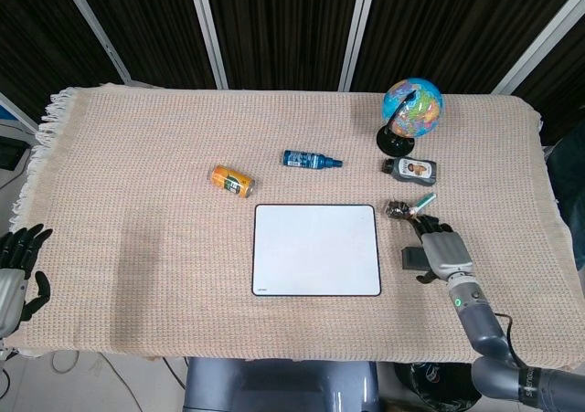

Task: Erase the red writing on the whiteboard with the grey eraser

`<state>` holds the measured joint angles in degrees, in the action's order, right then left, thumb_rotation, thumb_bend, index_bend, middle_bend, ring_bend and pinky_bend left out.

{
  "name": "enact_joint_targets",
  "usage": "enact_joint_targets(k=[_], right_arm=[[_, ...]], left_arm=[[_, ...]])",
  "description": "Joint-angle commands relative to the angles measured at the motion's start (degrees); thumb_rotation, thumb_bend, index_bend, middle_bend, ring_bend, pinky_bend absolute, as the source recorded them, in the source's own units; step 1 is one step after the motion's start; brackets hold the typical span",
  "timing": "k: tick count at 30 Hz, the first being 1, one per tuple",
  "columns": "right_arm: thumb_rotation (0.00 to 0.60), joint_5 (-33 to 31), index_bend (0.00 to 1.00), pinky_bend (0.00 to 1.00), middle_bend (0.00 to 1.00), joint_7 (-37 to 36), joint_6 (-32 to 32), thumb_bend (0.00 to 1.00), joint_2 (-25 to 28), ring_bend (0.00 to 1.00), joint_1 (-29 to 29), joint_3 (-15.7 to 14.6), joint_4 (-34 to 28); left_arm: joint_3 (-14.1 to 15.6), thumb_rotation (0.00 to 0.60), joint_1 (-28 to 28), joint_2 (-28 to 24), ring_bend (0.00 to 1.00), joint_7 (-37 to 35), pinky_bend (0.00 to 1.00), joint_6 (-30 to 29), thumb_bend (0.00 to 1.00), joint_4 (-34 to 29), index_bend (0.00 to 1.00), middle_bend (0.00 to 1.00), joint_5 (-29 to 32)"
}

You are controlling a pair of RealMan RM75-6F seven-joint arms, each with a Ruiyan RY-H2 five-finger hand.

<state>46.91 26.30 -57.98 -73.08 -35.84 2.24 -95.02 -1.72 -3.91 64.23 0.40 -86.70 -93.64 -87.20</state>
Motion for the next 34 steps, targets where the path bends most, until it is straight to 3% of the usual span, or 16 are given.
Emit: enact_joint_targets(k=[1,8,16,22,34], right_arm=[[0.600,1.8,0.00,0.16,0.06,-0.9,-3.6,0.09,3.0,0.15,1.4,1.1,-3.9],[0.600,15.2,0.00,0.16,0.06,-6.7,-16.5,0.09,9.4,0.15,9.2,-0.5,-10.5],[0.600,29.5,0.00,0.16,0.04,-11.2,-29.4,0.09,10.9,0.14,19.4,-5.9,-9.4],[0.600,34.6,0.00,0.16,0.00,-13.2,-33.1,0.08,9.4,0.12,24.3,-8.1,-6.7],[0.600,36.5,0.00,0.16,0.00,-12.2,-35.2,0.08,6.5,0.11,27.7,-6.3,-2.6]], left_arm=[[0.0,0.600,0.0,0.0,0.00,0.0,0.00,0.0,0.73,0.0,0.09,0.04,0.0],[-0.1,0.600,0.0,0.0,0.00,0.2,0.00,-0.4,0.73,0.2,0.10,0.04,-0.3],[0.0,0.600,0.0,0.1,0.00,0.5,0.00,-0.3,0.73,0.1,0.10,0.04,-0.3],[-0.1,0.600,0.1,-0.1,0.00,0.2,0.00,-0.8,0.73,-0.1,0.10,0.04,-0.5],[-0.1,0.600,0.3,-0.2,0.00,0.0,0.00,-1.0,0.73,-0.3,0.10,0.04,-0.6]])
